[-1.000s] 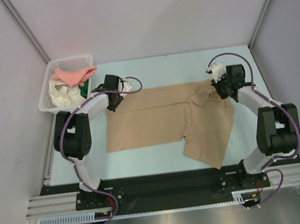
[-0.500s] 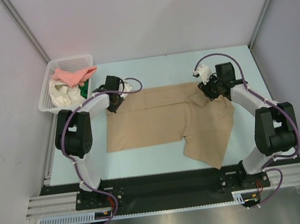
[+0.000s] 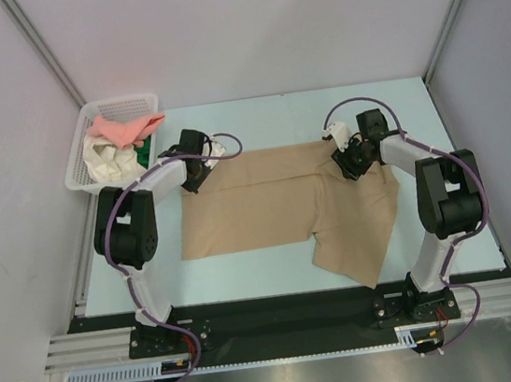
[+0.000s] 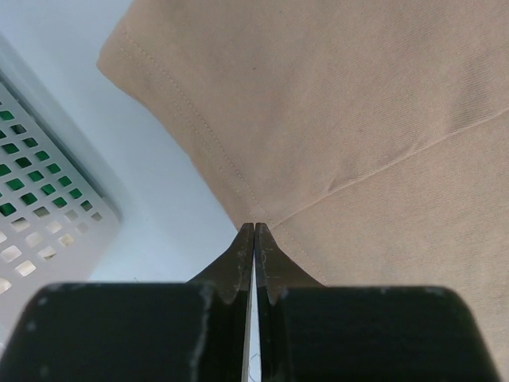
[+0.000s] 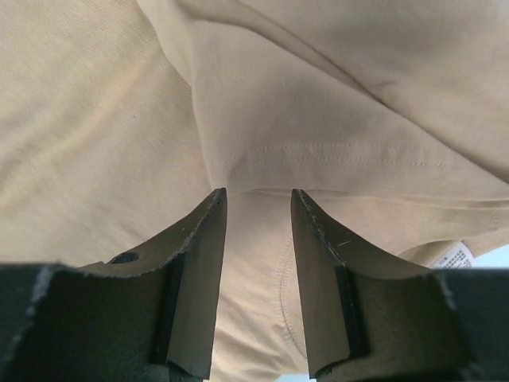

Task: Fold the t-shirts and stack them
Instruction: Fold the tshirt

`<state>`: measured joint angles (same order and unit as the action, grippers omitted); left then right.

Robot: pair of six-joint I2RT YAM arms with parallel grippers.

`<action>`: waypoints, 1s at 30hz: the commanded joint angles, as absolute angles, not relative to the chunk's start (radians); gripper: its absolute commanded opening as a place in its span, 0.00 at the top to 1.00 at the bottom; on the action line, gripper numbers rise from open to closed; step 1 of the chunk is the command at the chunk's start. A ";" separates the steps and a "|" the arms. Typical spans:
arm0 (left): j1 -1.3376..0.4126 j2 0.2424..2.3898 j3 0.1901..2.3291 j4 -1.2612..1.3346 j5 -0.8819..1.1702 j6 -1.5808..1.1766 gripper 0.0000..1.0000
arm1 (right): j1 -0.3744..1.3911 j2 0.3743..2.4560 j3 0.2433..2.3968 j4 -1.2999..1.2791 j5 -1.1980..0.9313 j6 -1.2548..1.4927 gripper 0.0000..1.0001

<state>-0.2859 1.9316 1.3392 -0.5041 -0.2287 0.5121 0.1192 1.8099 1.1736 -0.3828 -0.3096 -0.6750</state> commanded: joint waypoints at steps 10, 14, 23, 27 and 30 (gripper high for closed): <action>-0.288 1.902 1.335 -0.482 -0.239 0.497 0.96 | 0.152 1.859 1.232 -0.396 -0.330 -0.683 0.57; -0.287 1.904 1.339 -0.482 -0.238 0.492 0.96 | 0.155 1.868 1.232 -0.391 -0.315 -0.680 0.59; -0.288 1.894 1.333 -0.476 -0.242 0.495 0.96 | 0.164 1.868 1.221 -0.390 -0.275 -0.672 0.93; -0.288 1.885 1.322 -0.465 -0.244 0.499 0.97 | 0.175 1.827 1.212 -0.399 -0.261 -0.676 1.00; -0.287 1.879 1.313 -0.451 -0.248 0.506 0.97 | 0.192 1.775 1.203 -0.420 -0.258 -0.681 1.00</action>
